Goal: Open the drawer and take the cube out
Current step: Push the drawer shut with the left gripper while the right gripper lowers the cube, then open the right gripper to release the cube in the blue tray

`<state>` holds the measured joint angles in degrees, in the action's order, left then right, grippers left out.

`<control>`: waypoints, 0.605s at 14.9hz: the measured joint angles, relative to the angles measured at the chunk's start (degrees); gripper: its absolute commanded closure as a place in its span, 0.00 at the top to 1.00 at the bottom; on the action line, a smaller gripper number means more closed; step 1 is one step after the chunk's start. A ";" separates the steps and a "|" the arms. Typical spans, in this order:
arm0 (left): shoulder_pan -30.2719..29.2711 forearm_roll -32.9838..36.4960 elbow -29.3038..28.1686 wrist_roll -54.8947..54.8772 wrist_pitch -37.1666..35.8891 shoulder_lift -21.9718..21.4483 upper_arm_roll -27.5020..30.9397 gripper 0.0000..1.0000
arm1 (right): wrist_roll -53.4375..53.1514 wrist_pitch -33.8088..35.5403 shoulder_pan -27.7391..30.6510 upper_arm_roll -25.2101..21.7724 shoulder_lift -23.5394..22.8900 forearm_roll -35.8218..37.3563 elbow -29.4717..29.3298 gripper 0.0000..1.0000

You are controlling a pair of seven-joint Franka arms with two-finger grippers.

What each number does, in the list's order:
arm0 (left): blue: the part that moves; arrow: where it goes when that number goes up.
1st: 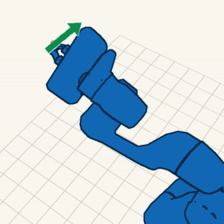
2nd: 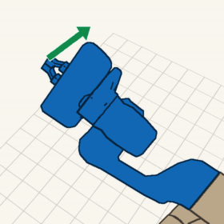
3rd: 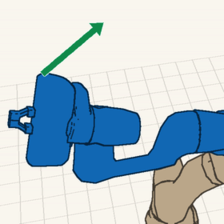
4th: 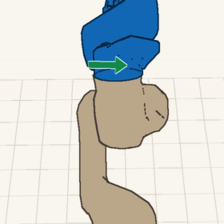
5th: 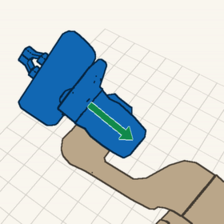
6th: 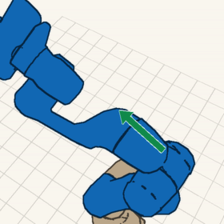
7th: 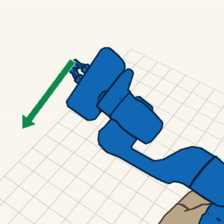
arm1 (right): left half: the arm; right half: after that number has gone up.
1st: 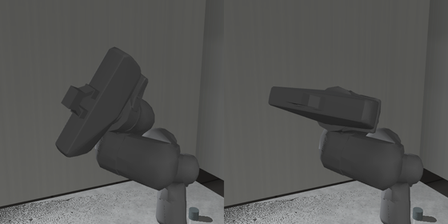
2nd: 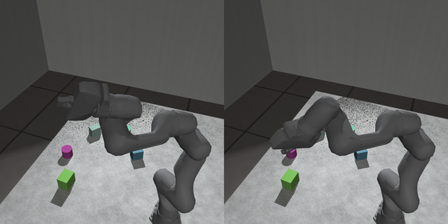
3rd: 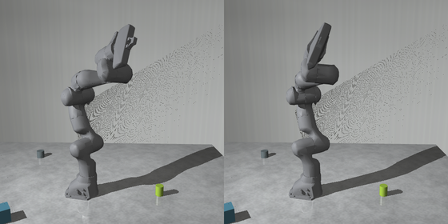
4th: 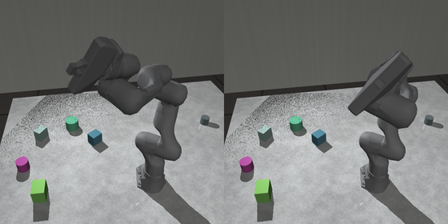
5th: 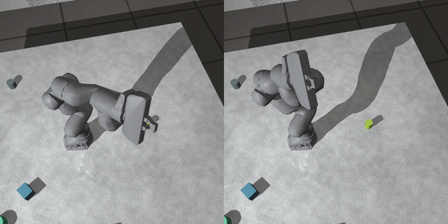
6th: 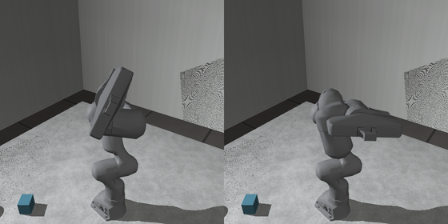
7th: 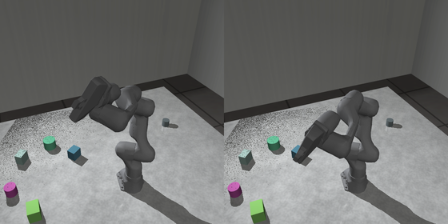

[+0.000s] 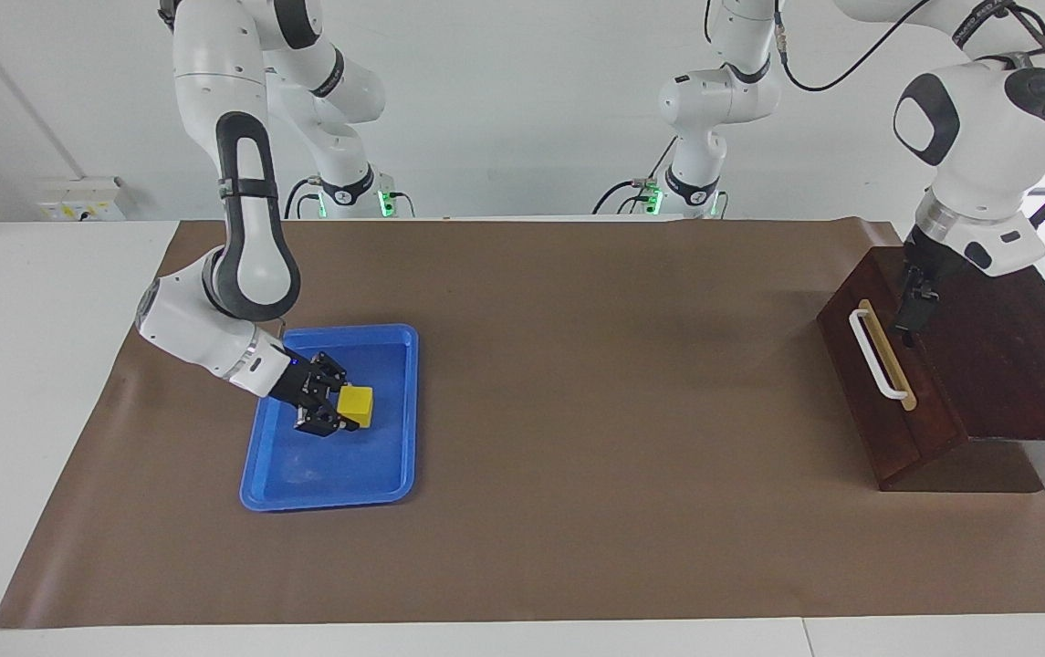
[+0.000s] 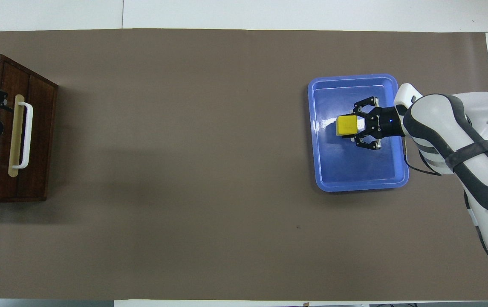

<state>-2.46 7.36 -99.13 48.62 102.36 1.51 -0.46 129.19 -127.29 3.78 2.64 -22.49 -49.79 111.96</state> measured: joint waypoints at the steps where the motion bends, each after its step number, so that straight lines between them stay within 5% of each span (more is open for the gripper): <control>1: 0.40 -1.17 0.68 -5.83 -2.27 -0.61 -0.09 1.00 | 0.05 -0.45 -0.36 0.00 -0.29 -0.67 -0.18 0.00; 5: 2.70 -3.92 0.96 -29.57 -10.52 -2.69 0.78 1.00 | 1.27 -2.64 -0.76 0.01 -1.87 -1.24 -0.25 0.00; 8: 4.83 -5.29 0.93 -36.22 -13.37 -2.63 1.42 1.00 | 1.63 -2.72 -0.71 0.01 -2.13 -1.96 -0.41 0.00; 9: 5.21 -5.74 1.04 -38.19 -13.90 -2.49 1.66 1.00 | 1.65 -2.72 -0.71 0.01 -2.13 -1.97 -0.41 0.61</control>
<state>2.75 1.62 -98.09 10.43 88.46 -0.99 1.20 130.83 -130.02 3.07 2.65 -24.62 -51.77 111.55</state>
